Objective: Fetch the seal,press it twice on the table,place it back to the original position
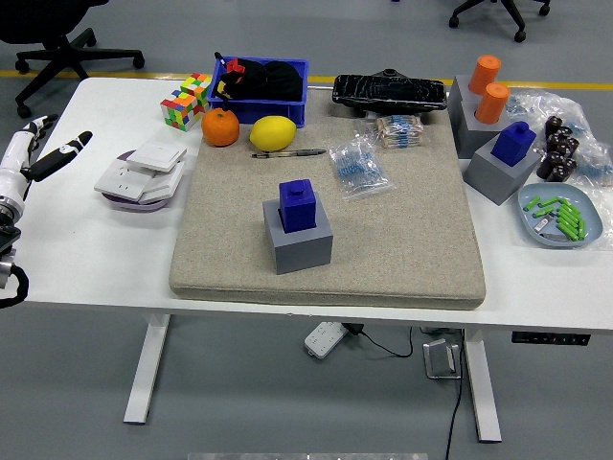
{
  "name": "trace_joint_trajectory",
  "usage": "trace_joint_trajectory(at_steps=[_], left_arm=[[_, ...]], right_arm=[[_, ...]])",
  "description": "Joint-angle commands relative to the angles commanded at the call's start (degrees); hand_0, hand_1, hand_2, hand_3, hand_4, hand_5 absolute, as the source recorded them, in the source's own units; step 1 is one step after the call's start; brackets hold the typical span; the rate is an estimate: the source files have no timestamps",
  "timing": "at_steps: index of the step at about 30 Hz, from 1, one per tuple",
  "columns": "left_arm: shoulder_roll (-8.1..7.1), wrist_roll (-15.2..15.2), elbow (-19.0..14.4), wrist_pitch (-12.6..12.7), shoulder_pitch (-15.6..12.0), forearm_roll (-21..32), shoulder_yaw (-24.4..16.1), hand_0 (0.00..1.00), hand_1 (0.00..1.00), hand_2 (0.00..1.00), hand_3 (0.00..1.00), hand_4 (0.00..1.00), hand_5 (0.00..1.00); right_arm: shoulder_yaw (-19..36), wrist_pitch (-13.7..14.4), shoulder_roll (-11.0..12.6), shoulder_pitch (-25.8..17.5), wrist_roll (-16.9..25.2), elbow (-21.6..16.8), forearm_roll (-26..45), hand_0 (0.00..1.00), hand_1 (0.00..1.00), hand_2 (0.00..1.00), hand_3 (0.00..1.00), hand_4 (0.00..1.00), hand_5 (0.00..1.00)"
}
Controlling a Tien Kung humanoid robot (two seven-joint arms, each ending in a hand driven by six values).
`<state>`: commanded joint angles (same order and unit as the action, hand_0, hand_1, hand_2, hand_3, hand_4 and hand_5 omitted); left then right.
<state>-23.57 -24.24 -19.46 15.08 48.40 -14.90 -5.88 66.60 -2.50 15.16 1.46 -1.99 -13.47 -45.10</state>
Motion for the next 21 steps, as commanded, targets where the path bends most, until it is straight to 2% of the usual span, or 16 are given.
trace_joint_trajectory(at_steps=[21], left_arm=[[-0.81, 0.67, 0.47, -0.16, -0.21, 0.23, 0.55, 0.955, 0.982, 0.967, 0.917, 0.854, 0.608]], right_arm=[[-0.43, 0.0, 0.17, 0.48, -0.28, -0.06, -0.04, 0.717, 0.671, 0.636, 0.607, 0.708, 0.501]])
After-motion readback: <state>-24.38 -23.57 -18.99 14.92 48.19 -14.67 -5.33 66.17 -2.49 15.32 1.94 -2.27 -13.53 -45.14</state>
